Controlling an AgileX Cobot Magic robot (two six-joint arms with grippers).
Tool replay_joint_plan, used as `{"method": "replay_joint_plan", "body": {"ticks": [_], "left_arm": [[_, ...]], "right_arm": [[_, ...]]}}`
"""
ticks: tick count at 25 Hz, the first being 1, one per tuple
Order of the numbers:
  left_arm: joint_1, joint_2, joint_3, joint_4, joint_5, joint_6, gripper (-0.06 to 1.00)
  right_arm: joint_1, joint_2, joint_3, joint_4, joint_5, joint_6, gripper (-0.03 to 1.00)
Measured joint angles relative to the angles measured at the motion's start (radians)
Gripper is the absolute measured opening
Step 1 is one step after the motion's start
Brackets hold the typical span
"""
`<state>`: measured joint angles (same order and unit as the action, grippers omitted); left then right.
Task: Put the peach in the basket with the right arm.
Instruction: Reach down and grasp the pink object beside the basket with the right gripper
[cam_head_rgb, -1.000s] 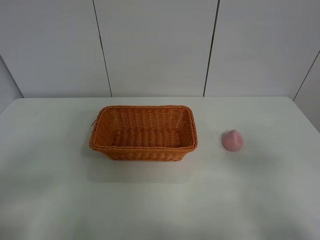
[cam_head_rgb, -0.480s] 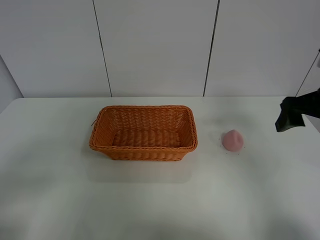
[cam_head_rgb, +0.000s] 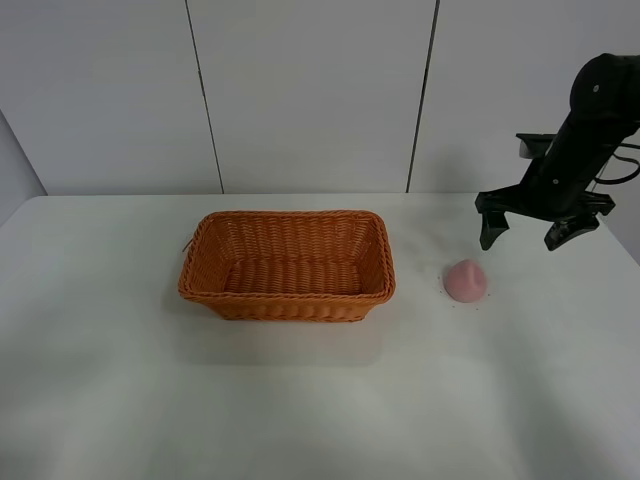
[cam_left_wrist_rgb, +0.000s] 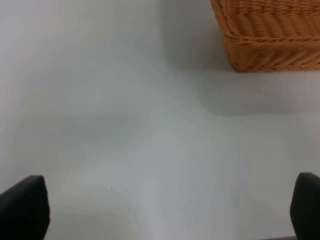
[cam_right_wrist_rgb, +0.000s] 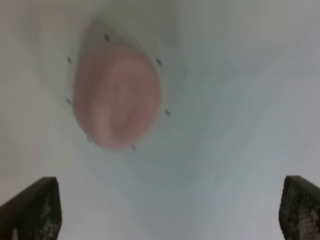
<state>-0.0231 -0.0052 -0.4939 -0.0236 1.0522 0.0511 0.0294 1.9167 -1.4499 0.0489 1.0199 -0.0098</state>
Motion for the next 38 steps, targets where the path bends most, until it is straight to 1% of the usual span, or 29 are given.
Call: {"method": "replay_joint_plan", "body": {"ticks": [4, 8, 11, 18, 23, 29, 38], "left_arm": [[0.0, 0.0, 0.0, 0.0, 0.0, 0.0, 0.99], [0.0, 0.0, 0.0, 0.0, 0.0, 0.0, 0.99], [0.0, 0.0, 0.0, 0.0, 0.0, 0.0, 0.99], [0.0, 0.0, 0.0, 0.0, 0.0, 0.0, 0.99], [0.0, 0.0, 0.0, 0.0, 0.0, 0.0, 0.99], [0.0, 0.0, 0.0, 0.0, 0.0, 0.0, 0.99], [0.0, 0.0, 0.0, 0.0, 0.0, 0.0, 0.99]], "right_arm": [[0.0, 0.079, -0.056, 0.054, -0.005, -0.026, 0.67], [0.0, 0.094, -0.061, 0.066, -0.01, -0.045, 0.67], [0.011, 0.097, -0.061, 0.064, -0.024, -0.048, 0.67], [0.079, 0.103, -0.061, 0.038, -0.043, -0.043, 0.67], [0.082, 0.14, -0.061, 0.013, -0.066, -0.018, 0.67], [0.082, 0.178, -0.062, 0.013, -0.135, 0.003, 0.67], [0.079, 0.254, -0.067, 0.018, -0.163, 0.023, 0.67]]}}
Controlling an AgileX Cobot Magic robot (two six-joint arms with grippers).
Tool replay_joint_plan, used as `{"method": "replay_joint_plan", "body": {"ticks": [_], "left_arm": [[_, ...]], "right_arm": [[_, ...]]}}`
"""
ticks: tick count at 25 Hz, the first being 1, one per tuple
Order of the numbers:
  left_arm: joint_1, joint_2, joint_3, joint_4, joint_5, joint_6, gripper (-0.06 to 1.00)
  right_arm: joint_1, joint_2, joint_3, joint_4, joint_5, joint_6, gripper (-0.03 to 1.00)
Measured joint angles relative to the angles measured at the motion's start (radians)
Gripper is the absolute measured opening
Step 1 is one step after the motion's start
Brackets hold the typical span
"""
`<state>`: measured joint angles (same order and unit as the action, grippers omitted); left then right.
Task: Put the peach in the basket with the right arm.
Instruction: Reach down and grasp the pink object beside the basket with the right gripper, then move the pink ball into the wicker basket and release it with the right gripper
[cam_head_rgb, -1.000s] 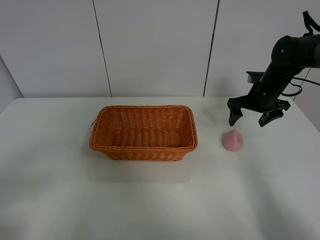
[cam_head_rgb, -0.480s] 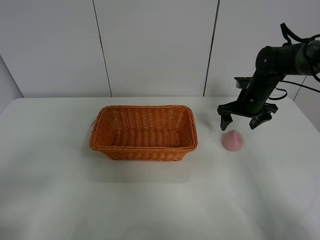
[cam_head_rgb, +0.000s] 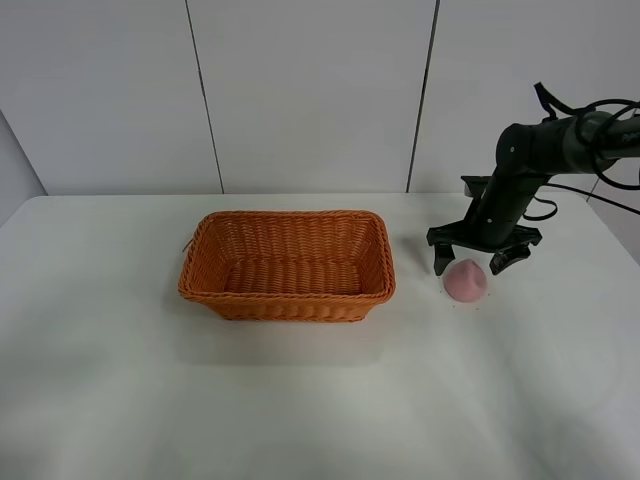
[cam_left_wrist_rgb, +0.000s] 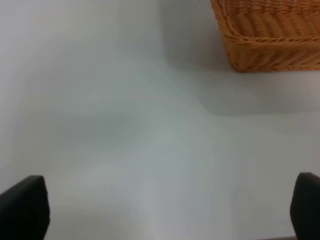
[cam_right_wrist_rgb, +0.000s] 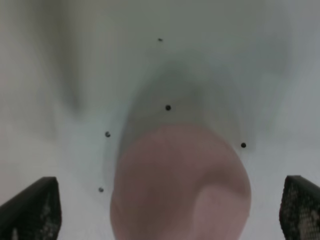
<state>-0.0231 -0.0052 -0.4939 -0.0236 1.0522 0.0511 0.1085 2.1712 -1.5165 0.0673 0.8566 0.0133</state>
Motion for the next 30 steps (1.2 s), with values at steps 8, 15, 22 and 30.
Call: {"method": "replay_joint_plan", "body": {"ticks": [8, 15, 22, 30], "left_arm": [[0.0, 0.0, 0.0, 0.0, 0.0, 0.0, 0.99], [0.0, 0.0, 0.0, 0.0, 0.0, 0.0, 0.99], [0.0, 0.0, 0.0, 0.0, 0.0, 0.0, 0.99], [0.0, 0.0, 0.0, 0.0, 0.0, 0.0, 0.99]], "right_arm": [[-0.015, 0.038, -0.002, 0.006, 0.014, 0.006, 0.67], [-0.015, 0.038, -0.002, 0.006, 0.042, 0.006, 0.41], [-0.015, 0.017, -0.026, -0.005, 0.082, 0.006, 0.0], [-0.004, -0.089, -0.216, -0.04, 0.254, 0.005, 0.0]]}}
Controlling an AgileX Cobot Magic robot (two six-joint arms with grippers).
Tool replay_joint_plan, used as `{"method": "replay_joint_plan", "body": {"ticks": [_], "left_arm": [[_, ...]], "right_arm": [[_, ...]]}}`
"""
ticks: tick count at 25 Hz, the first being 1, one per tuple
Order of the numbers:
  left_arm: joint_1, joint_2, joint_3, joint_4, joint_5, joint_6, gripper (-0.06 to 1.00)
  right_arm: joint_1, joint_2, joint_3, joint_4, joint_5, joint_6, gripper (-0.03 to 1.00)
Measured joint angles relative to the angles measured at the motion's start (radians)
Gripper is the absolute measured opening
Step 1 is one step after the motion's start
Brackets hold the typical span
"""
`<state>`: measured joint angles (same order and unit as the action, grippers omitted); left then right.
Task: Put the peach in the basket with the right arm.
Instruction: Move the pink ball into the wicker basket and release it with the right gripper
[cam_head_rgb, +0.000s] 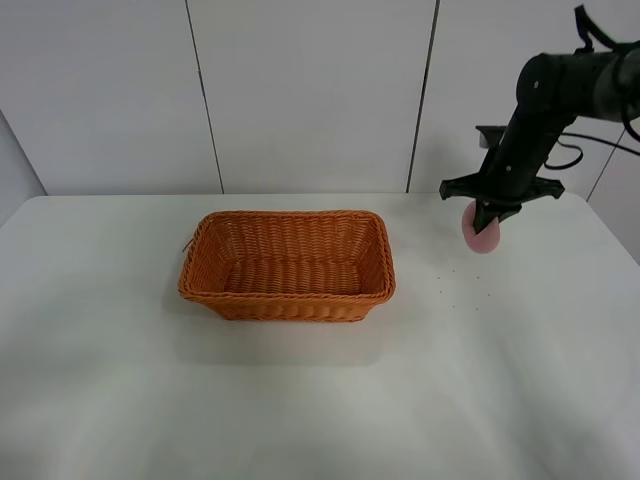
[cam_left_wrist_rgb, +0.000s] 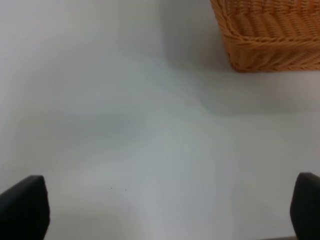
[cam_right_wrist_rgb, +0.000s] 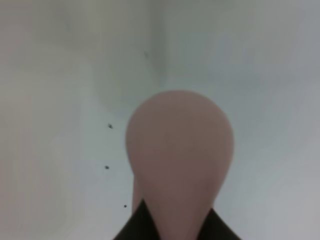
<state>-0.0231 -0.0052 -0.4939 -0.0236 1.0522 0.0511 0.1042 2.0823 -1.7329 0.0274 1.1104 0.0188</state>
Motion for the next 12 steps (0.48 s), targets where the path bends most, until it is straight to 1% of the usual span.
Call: {"method": "replay_joint_plan", "body": {"ticks": [5, 8, 12], "left_arm": [[0.0, 0.0, 0.0, 0.0, 0.0, 0.0, 0.99], [0.0, 0.0, 0.0, 0.0, 0.0, 0.0, 0.99], [0.0, 0.0, 0.0, 0.0, 0.0, 0.0, 0.99]], "right_arm": [[0.012, -0.03, -0.122, -0.027, 0.09, -0.001, 0.0], [0.015, -0.03, -0.159, -0.027, 0.1, -0.001, 0.0], [0.021, -0.032, -0.166, 0.036, 0.106, -0.019, 0.0]]}}
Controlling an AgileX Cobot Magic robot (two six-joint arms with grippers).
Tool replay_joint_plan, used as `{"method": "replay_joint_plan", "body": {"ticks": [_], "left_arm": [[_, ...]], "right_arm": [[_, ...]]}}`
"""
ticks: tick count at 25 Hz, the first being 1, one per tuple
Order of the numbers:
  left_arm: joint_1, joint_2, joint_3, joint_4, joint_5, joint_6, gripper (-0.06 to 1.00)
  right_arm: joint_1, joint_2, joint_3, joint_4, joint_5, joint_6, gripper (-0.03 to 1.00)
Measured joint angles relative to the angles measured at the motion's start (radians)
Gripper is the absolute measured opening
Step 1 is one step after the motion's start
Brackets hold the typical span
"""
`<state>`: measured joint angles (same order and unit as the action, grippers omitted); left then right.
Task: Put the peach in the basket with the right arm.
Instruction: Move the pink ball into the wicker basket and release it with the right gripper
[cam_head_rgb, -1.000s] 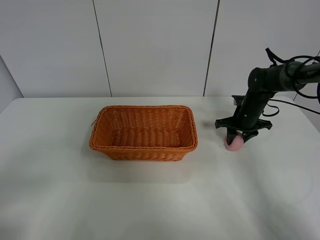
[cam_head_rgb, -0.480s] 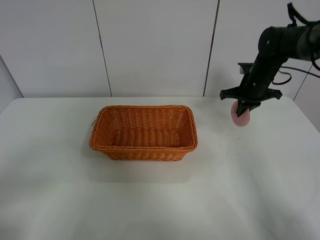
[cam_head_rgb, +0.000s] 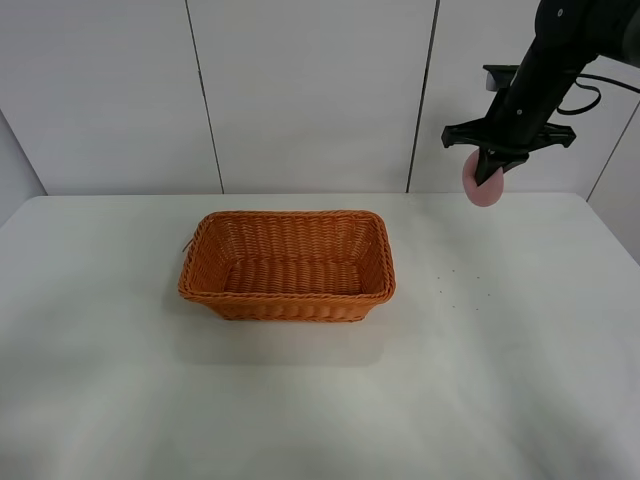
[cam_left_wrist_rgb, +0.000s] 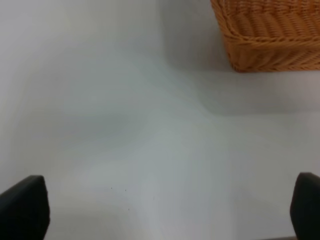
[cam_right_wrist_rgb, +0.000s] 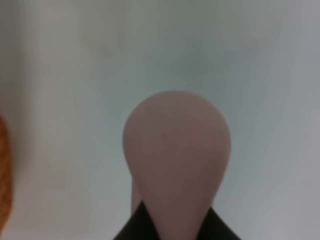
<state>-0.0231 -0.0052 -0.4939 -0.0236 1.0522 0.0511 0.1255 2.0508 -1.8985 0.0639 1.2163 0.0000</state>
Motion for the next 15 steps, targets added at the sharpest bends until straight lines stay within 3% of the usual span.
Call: {"method": "replay_joint_plan", "body": {"ticks": [4, 11, 15], "left_arm": [[0.0, 0.0, 0.0, 0.0, 0.0, 0.0, 0.99], [0.0, 0.0, 0.0, 0.0, 0.0, 0.0, 0.99], [0.0, 0.0, 0.0, 0.0, 0.0, 0.0, 0.99]], "right_arm": [[0.054, -0.002, 0.0, 0.015, 0.004, -0.03, 0.0], [0.268, -0.007, 0.0, 0.016, 0.008, -0.035, 0.0], [0.381, -0.003, 0.0, 0.01, -0.039, -0.021, 0.0]]}}
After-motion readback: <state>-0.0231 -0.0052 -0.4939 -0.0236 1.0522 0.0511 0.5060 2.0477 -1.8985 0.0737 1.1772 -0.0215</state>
